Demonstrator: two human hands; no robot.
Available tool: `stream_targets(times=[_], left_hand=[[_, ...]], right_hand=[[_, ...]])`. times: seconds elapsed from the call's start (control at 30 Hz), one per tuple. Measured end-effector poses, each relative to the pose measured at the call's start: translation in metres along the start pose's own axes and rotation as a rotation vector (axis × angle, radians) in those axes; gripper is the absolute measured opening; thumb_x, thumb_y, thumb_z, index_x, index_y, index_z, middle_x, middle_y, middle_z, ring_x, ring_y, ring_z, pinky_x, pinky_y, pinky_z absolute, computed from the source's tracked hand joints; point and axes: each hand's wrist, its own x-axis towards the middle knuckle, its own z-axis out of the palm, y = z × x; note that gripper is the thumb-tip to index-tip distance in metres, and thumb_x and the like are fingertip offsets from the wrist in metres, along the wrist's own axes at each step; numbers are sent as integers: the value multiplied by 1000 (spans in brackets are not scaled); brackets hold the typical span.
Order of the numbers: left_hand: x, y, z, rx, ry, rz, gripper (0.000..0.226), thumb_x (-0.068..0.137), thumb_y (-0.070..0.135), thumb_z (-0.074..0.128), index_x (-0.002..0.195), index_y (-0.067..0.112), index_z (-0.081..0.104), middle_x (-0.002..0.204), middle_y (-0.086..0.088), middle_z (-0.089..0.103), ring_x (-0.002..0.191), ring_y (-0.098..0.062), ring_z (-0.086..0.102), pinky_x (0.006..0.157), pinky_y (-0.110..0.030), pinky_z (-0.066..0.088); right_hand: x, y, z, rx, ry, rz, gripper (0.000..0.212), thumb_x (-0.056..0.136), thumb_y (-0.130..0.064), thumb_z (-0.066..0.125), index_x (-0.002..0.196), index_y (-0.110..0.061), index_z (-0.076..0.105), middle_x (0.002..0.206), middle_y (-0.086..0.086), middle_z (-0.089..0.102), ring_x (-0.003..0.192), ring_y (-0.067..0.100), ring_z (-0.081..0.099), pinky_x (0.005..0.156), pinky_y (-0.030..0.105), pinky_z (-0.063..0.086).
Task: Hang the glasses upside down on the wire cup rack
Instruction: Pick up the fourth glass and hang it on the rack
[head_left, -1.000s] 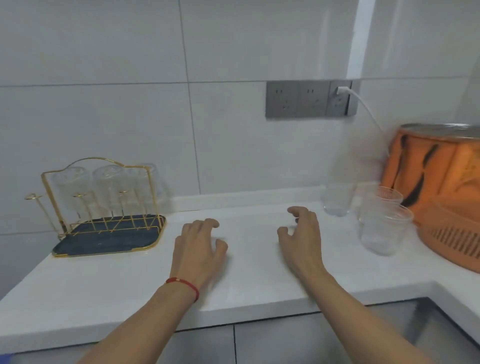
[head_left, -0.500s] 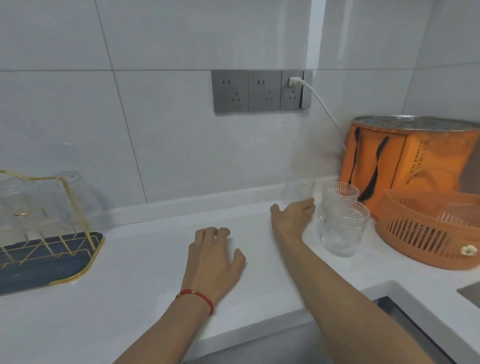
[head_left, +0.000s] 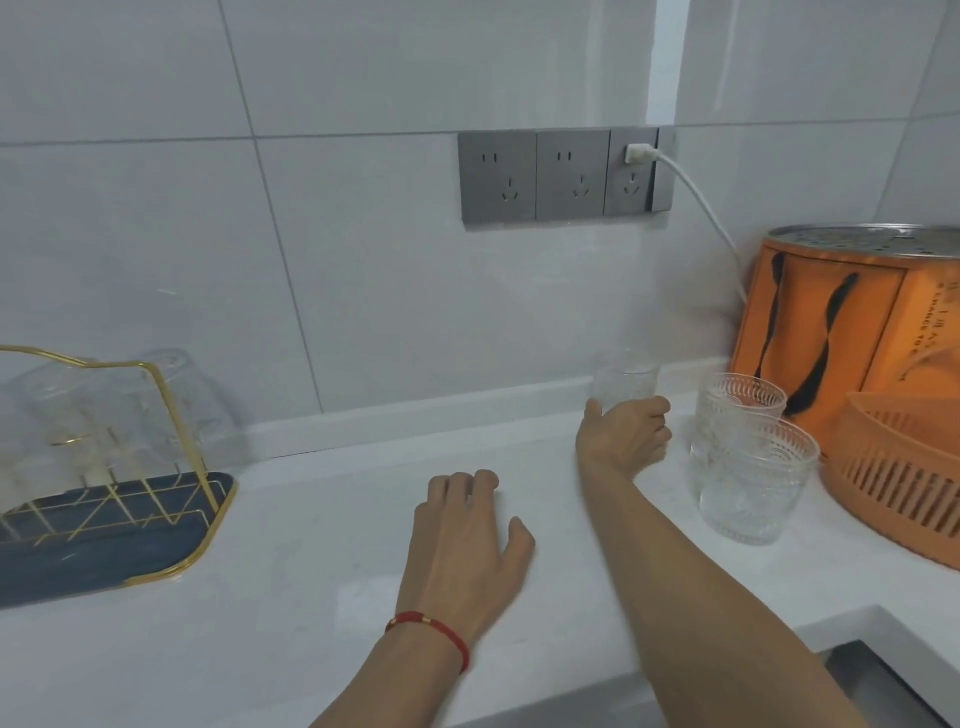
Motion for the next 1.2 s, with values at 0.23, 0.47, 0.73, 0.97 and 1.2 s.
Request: stream_targets(times=[0.23,0.47,0.73,0.97,1.2], left_hand=[[0,1,-3,0,4,-26,39,90,40,43,121,19,51,112,2,56,111,-21,45,92,-37,43],[-6,3,-29,-538,103,-173,72,89,51,60,149,29,26,141,12,37,125,-9,45,102,-30,43],[-34,-40,-126,-1192,274,-609,63,78,48,78,131,26,54,109,-5,69,89,-14,74,73,-39,63],[-85,-109,-189,-1247,278,-584,35,91,38,63,120,18,66,123,-11,68,110,-30,69,84,-49,62],[-137,-222,-230,219,45,-534,49,100,42,42,144,23,48,155,-3,43,143,-23,35,116,-44,32]], right_hand=[[-22,3,-18,182,-144,-173,71,87,-35,78,133,4,40,129,24,54,115,43,57,93,43,44],[-104,3,-55,389,-455,-595,74,89,-48,72,146,-21,32,140,-2,38,117,8,49,89,18,42],[-189,-14,-91,472,-825,-893,79,82,-54,79,148,-32,42,139,-14,47,125,-13,48,95,2,41],[-265,-81,-96,601,-1244,-453,21,102,-44,59,118,-31,64,104,8,77,79,18,73,80,39,62],[-311,-181,-102,525,-1017,-822,44,93,-55,61,135,-44,51,118,-6,63,105,22,69,89,32,54]])
